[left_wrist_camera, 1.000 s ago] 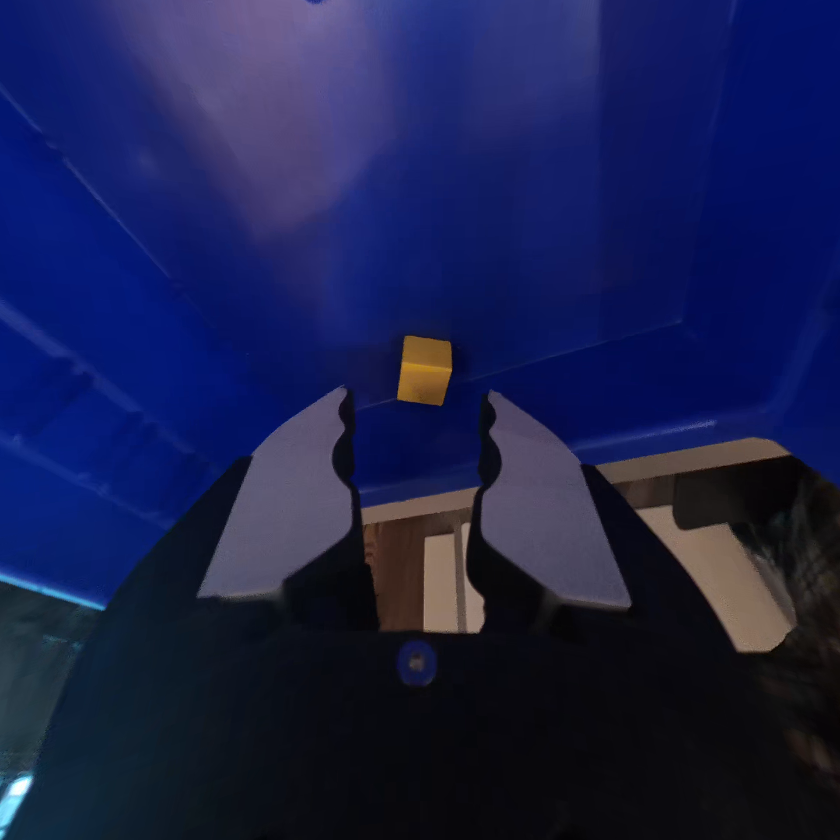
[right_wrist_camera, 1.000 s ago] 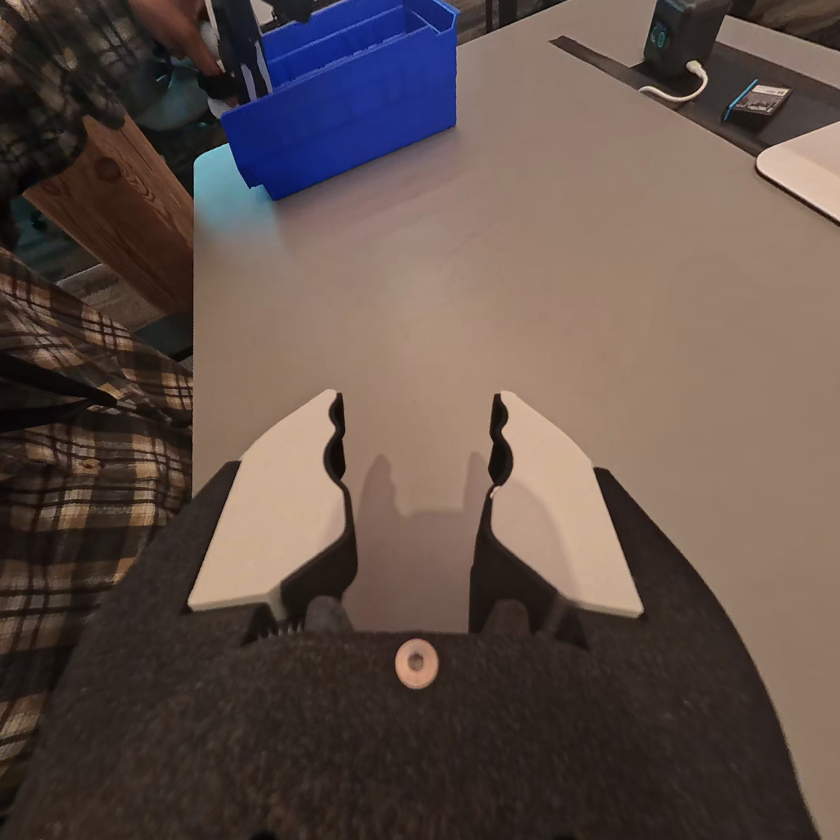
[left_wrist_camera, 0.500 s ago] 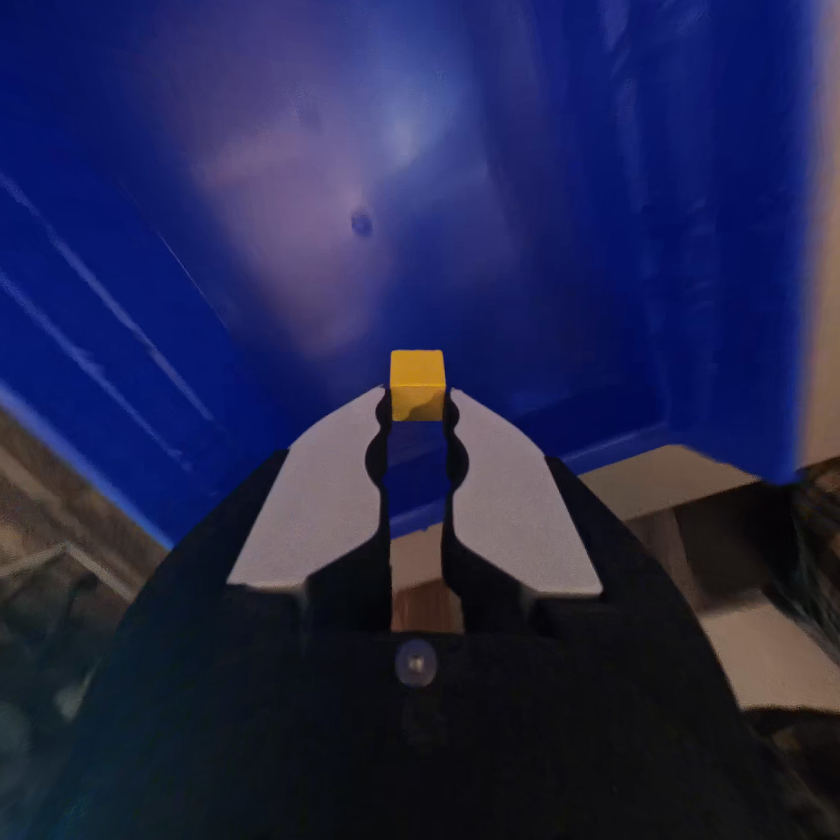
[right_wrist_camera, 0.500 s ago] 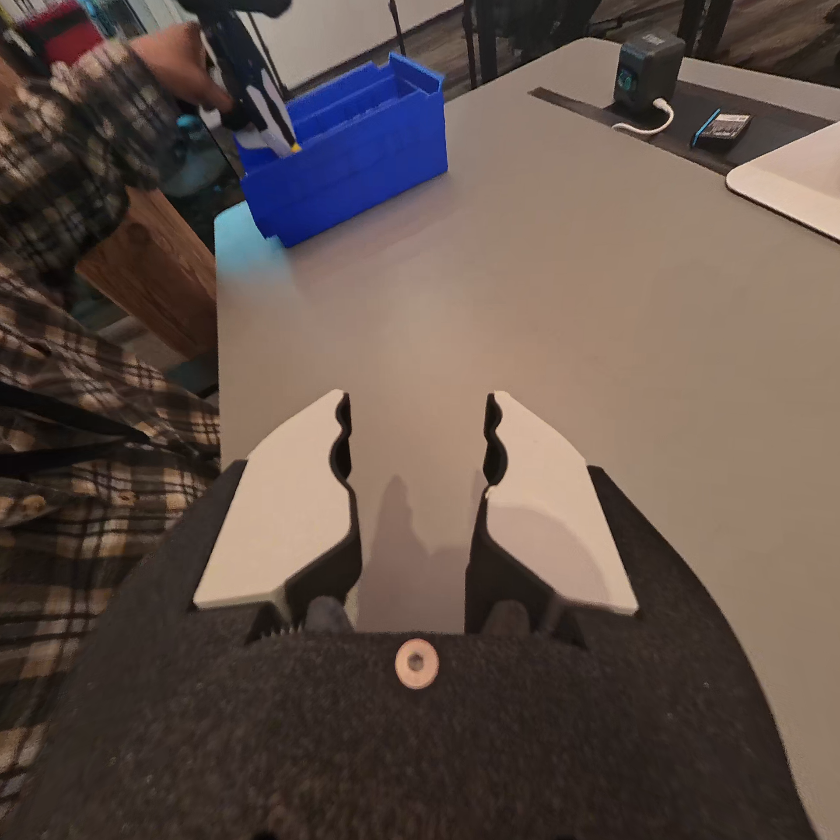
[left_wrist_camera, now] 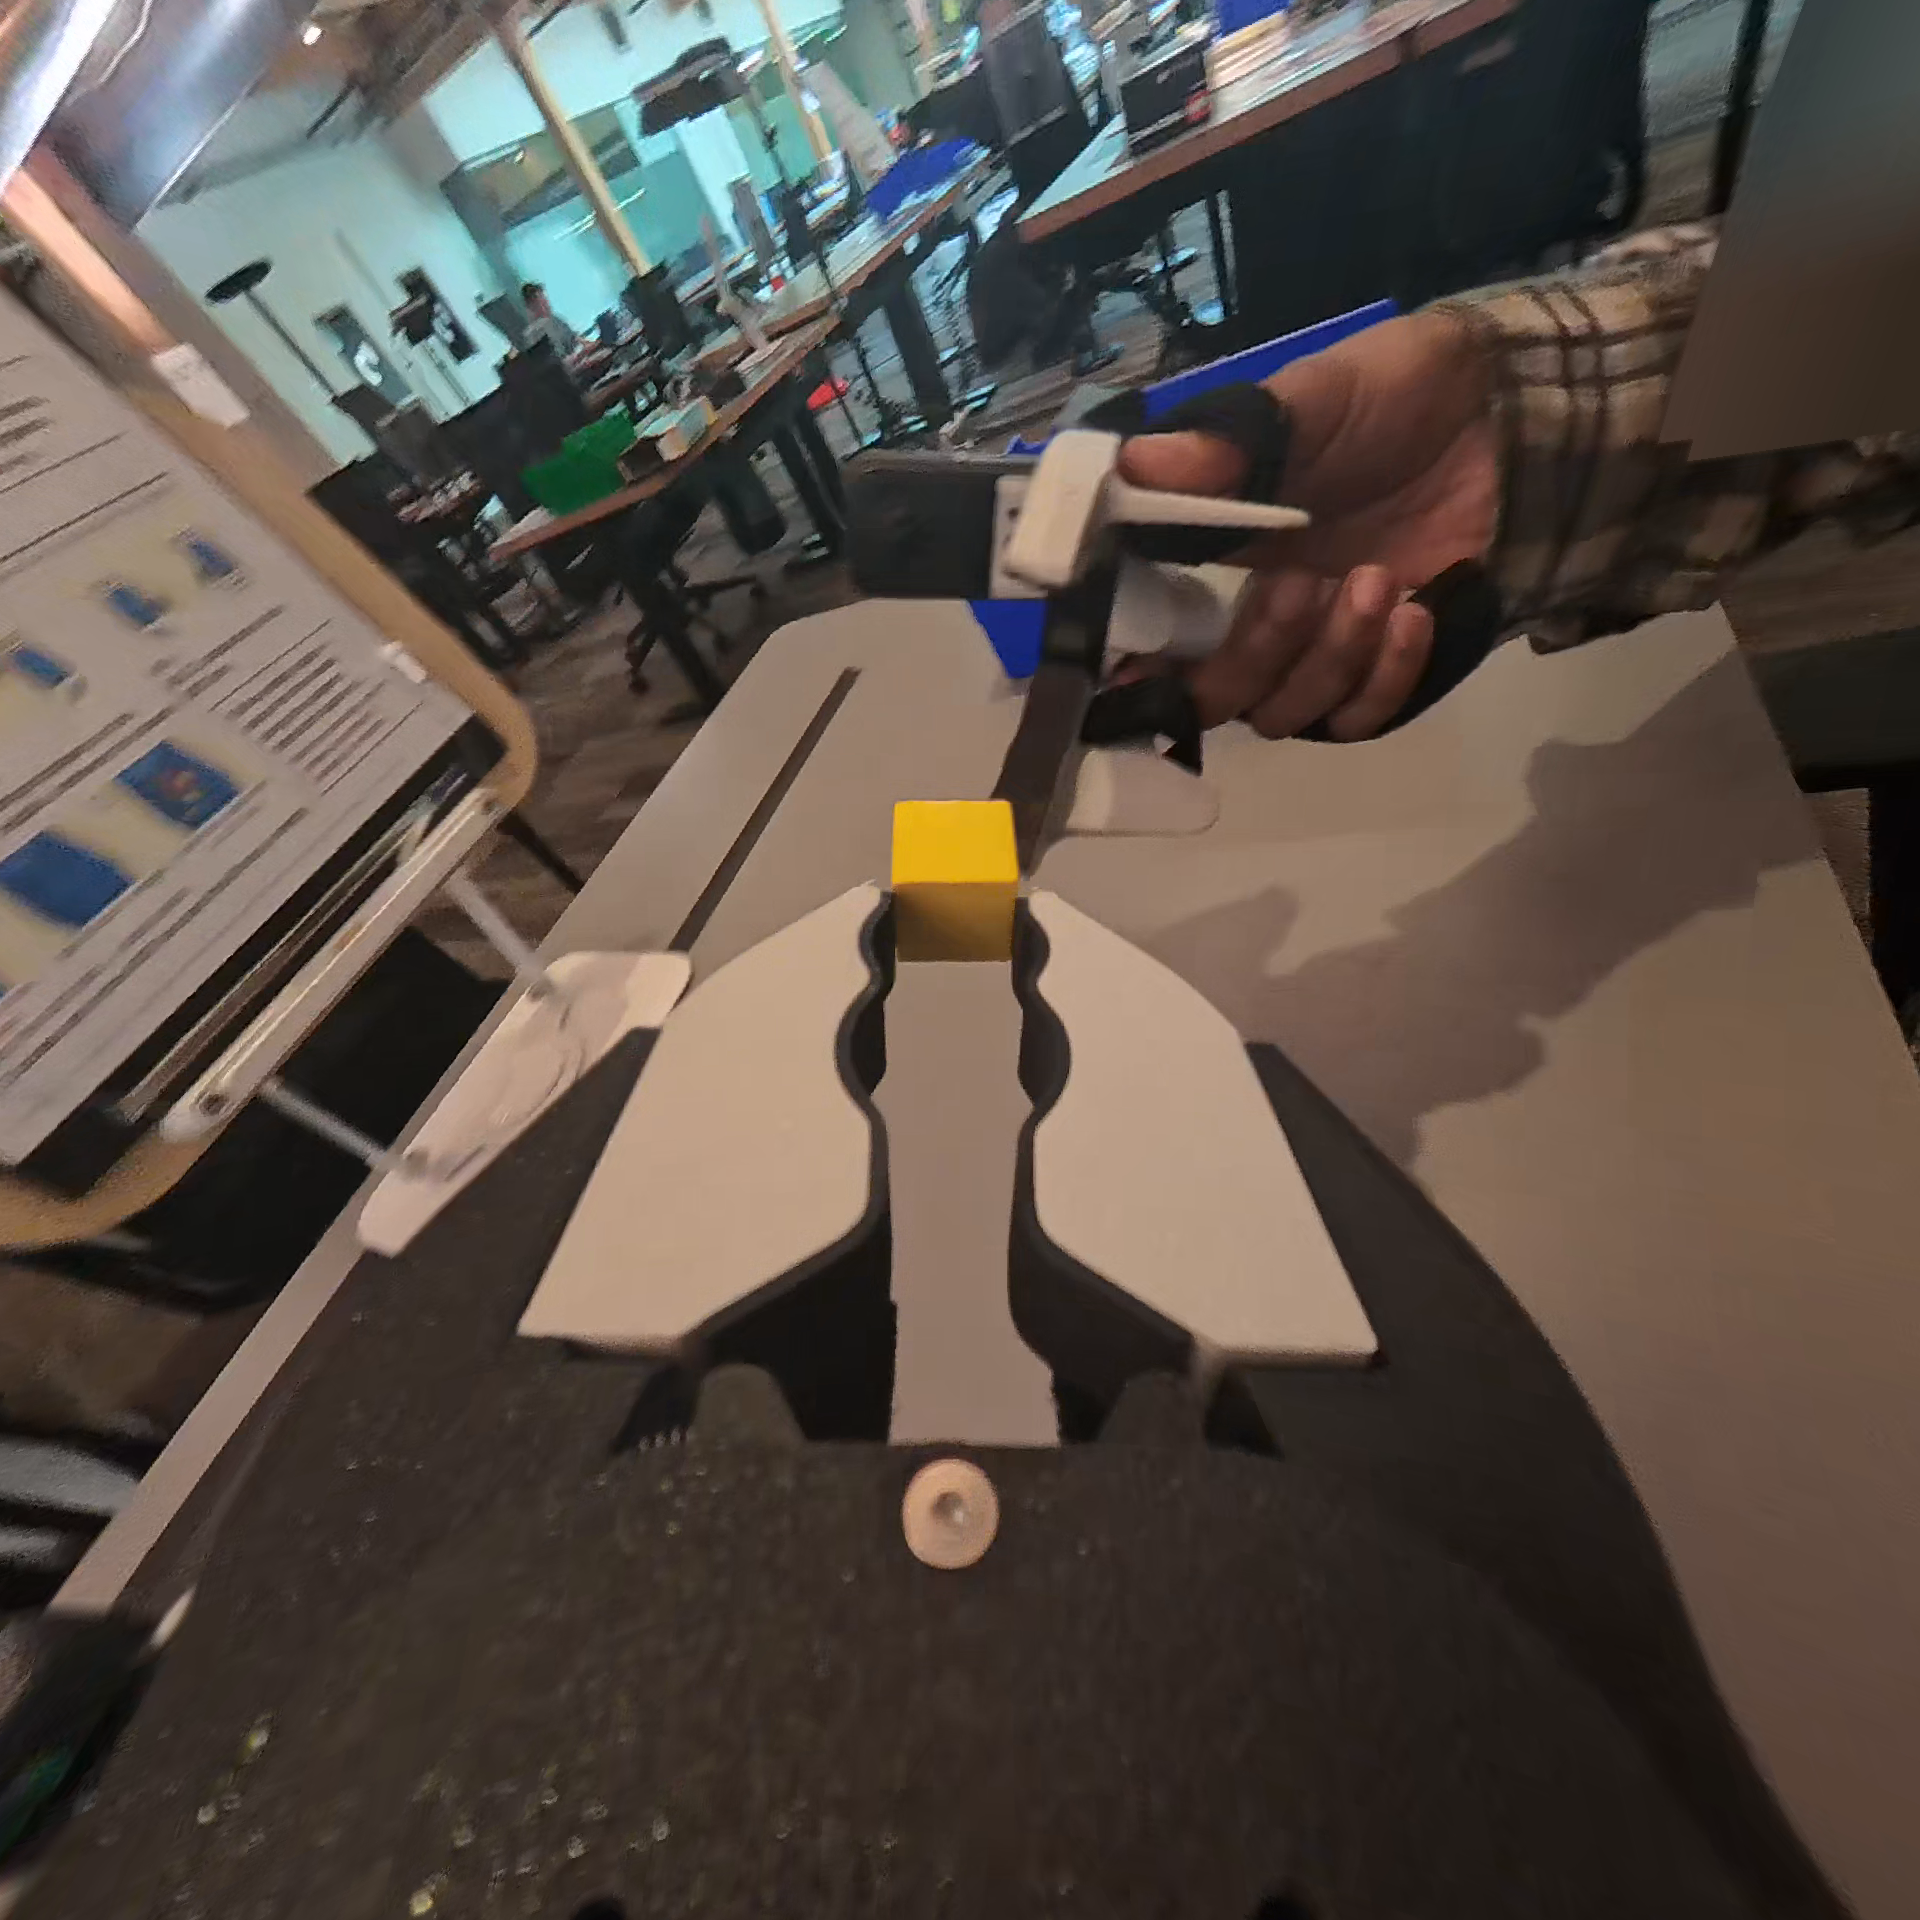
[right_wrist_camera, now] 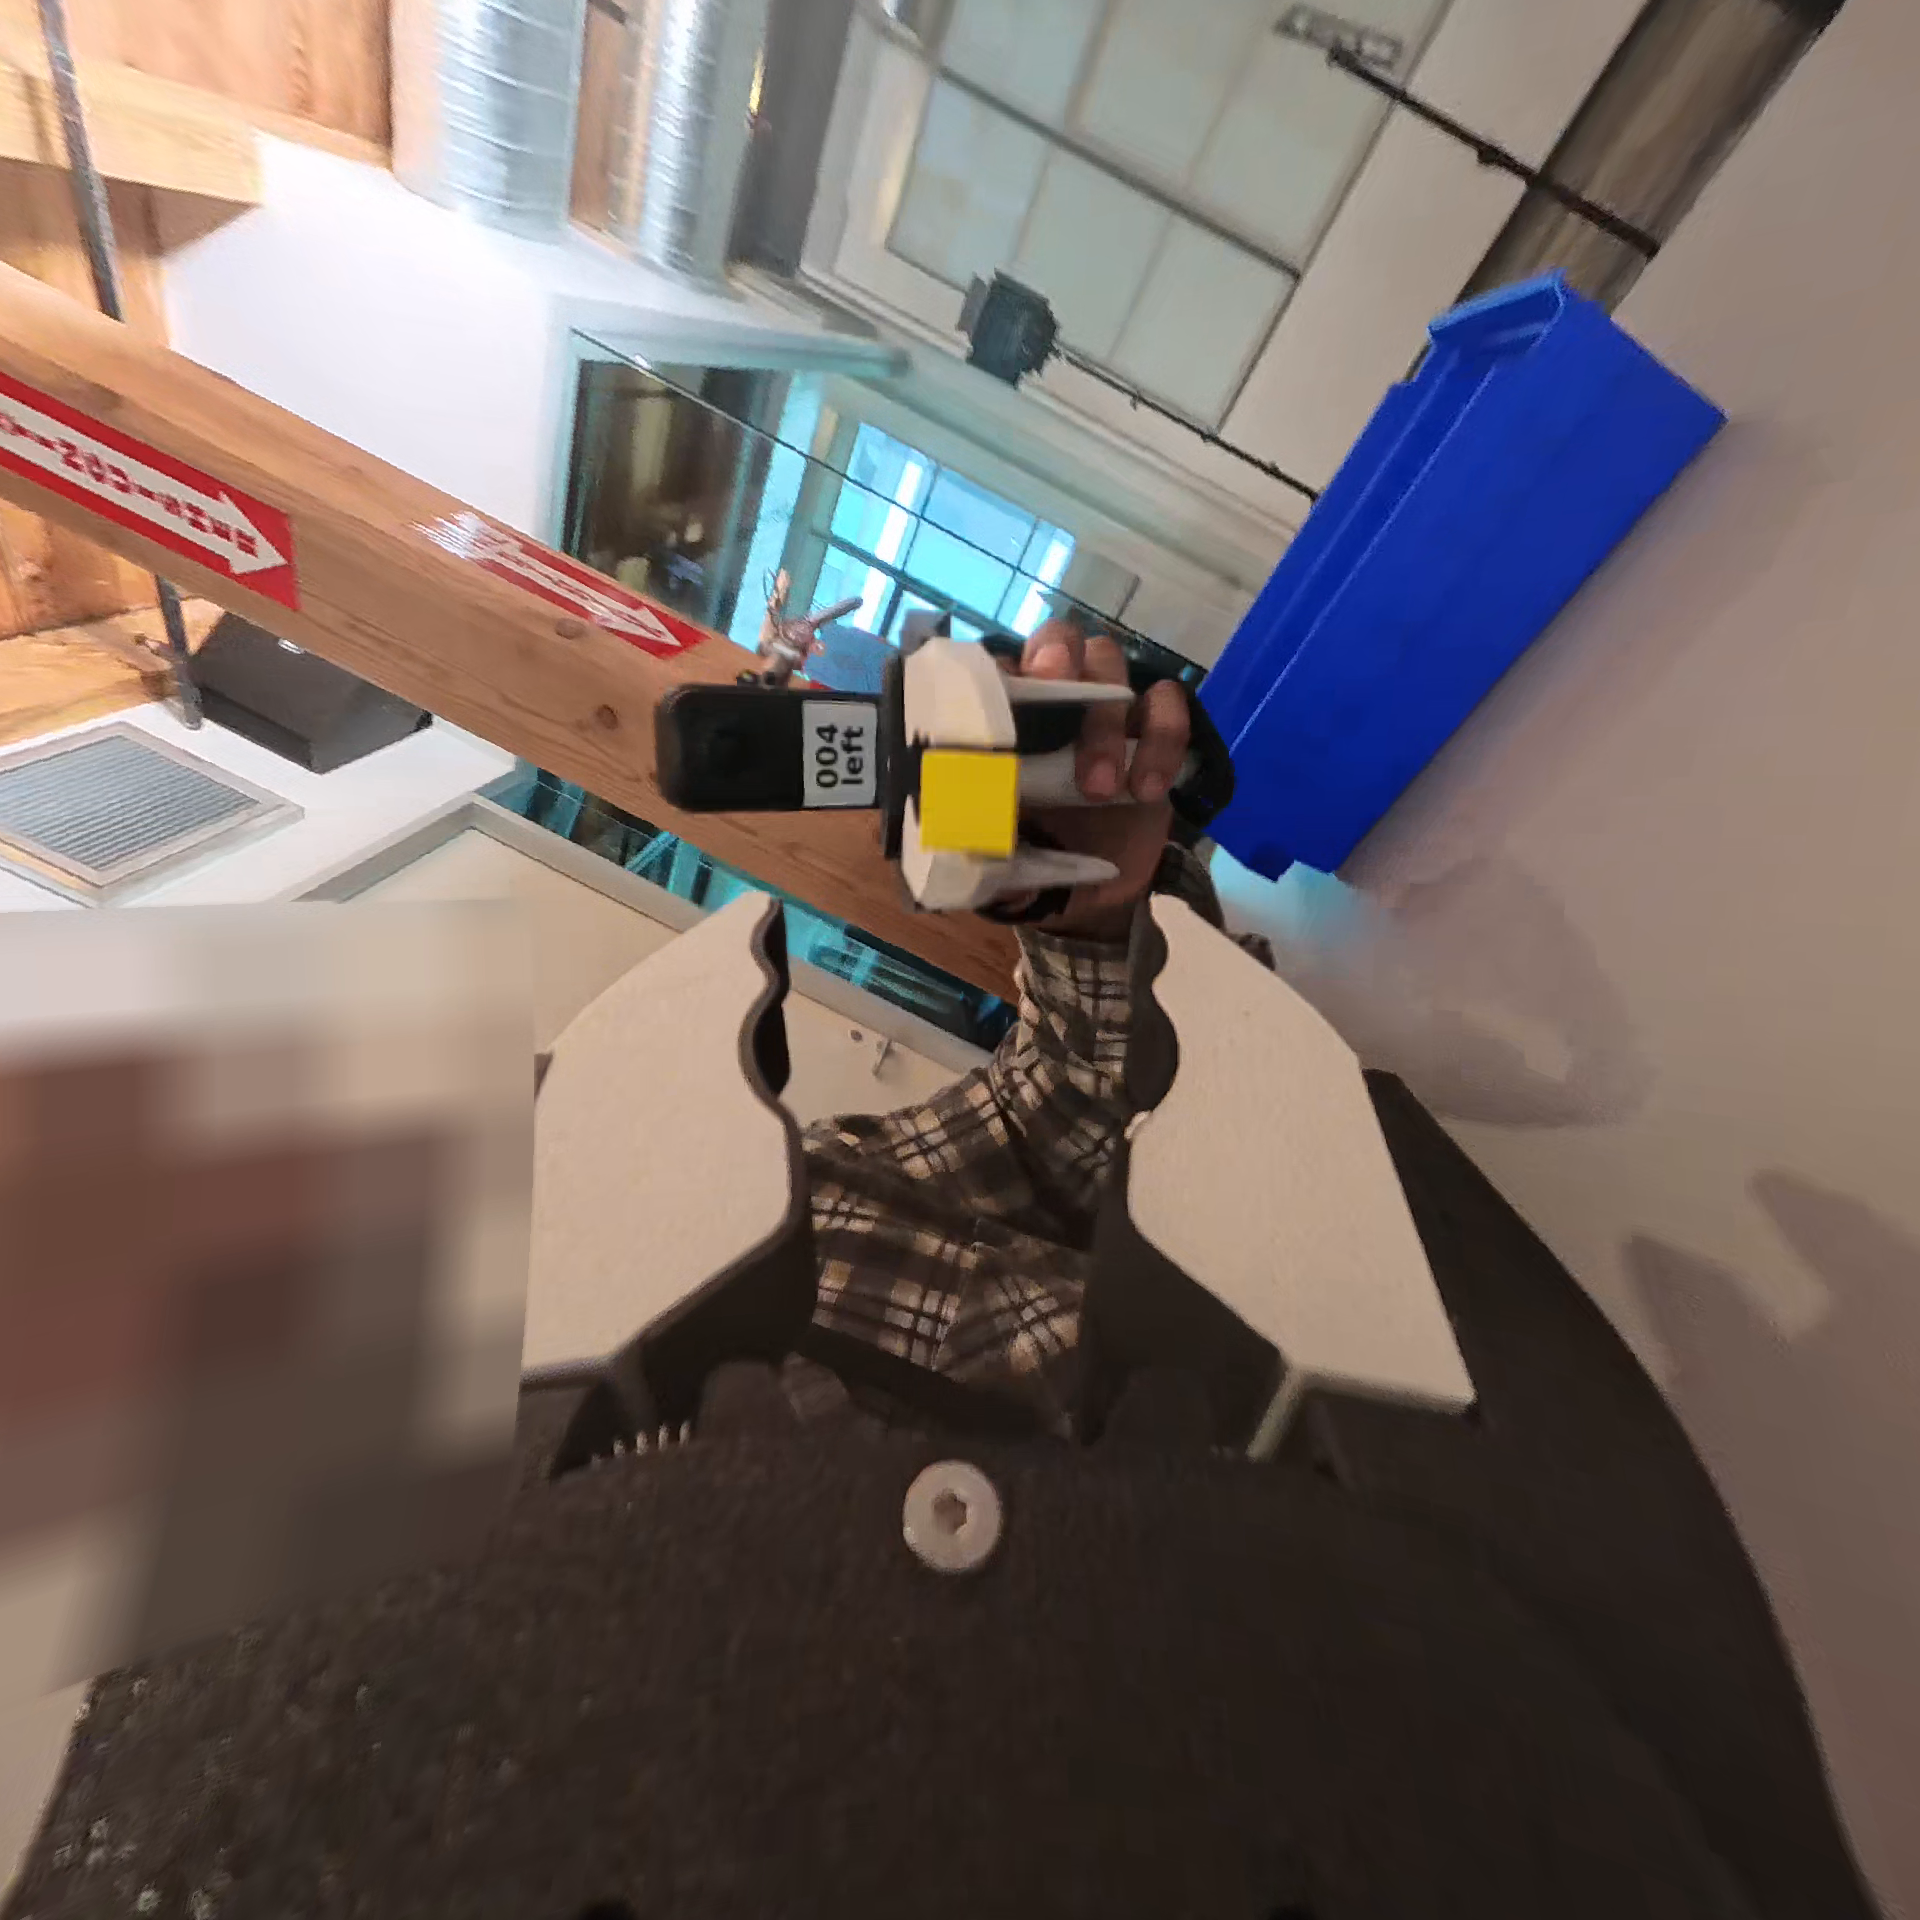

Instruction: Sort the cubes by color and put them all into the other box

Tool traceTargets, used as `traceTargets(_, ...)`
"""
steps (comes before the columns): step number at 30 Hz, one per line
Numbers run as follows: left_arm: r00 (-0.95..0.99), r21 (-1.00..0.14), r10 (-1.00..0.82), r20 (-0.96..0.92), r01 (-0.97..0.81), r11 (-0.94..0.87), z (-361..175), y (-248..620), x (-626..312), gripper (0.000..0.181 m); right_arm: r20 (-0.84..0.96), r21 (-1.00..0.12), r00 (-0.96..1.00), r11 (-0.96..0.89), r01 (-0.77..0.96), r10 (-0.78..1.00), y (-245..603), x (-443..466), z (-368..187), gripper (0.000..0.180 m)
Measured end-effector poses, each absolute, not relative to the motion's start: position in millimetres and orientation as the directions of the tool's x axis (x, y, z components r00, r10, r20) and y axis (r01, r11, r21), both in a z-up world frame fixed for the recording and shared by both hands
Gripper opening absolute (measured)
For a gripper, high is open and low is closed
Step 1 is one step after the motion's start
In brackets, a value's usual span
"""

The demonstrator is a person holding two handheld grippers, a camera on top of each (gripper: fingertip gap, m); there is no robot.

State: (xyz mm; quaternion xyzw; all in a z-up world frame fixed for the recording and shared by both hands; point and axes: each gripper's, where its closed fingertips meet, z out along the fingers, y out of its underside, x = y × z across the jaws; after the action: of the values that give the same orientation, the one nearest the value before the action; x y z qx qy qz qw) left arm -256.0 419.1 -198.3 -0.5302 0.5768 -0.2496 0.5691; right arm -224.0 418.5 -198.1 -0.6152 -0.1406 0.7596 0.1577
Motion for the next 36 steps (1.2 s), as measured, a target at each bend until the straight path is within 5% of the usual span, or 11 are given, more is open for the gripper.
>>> traceTargets(6, 0.119, -0.892, -0.909, -0.401, -0.275, 0.358, -209.4, 402.1, -207.0, 0.021, -0.896, -0.437, -0.089, -0.899, 0.014, 0.435, 404.0, -222.1, -204.4, 0.047)
traceTargets(8, 0.114, -0.896, -0.908, -0.403, -0.254, 0.365, -207.4, 399.6, -199.8, 0.021, -0.896, -0.436, -0.105, -0.899, 0.030, 0.431, 398.1, -218.2, -203.5, 0.023)
traceTargets(12, 0.091, -0.918, -0.928, -0.362, -0.208, 0.338, -205.9, 394.0, -187.0, 0.022, -0.870, -0.491, -0.057, -0.871, 0.018, 0.489, 394.3, -200.7, -200.7, 0.022)
traceTargets(14, 0.098, -0.937, -0.943, -0.317, -0.182, 0.297, -207.4, 395.1, -185.9, 0.039, -0.853, -0.523, -0.003, -0.853, -0.014, 0.523, 396.7, -173.1, -191.6, 0.022)
traceTargets(17, 0.129, -0.961, -0.964, -0.233, -0.183, 0.208, -224.2, 409.5, -190.5, 0.072, -0.763, -0.625, 0.275, -0.776, -0.083, 0.585, 422.1, -90.7, -180.4, 0.022)
traceTargets(21, 0.168, -0.985, -0.976, -0.142, -0.125, 0.122, -249.0, 426.8, -197.6, 0.081, -0.440, -0.737, 0.782, -0.675, -0.033, 0.442, 470.3, 76.1, -186.7, 0.022)
traceTargets(24, 0.190, -0.987, -0.973, -0.130, -0.117, 0.110, -262.6, 433.2, -199.3, 0.076, -0.198, -0.656, 0.946, -0.752, 0.068, 0.257, 483.2, 182.6, -221.3, 0.022)
traceTargets(29, 0.237, -0.961, -0.940, -0.246, -0.185, 0.205, -276.5, 440.2, -201.0, 0.065, -0.126, -0.392, 0.970, -0.909, 0.143, 0.207, 480.5, 234.2, -312.8, 0.022)
traceTargets(36, 0.294, -0.974, -0.933, -0.206, -0.158, 0.165, -276.8, 449.0, -201.0, 0.057, -0.169, -0.332, 0.958, -0.929, 0.165, 0.230, 505.2, 236.7, -362.9, 0.022)
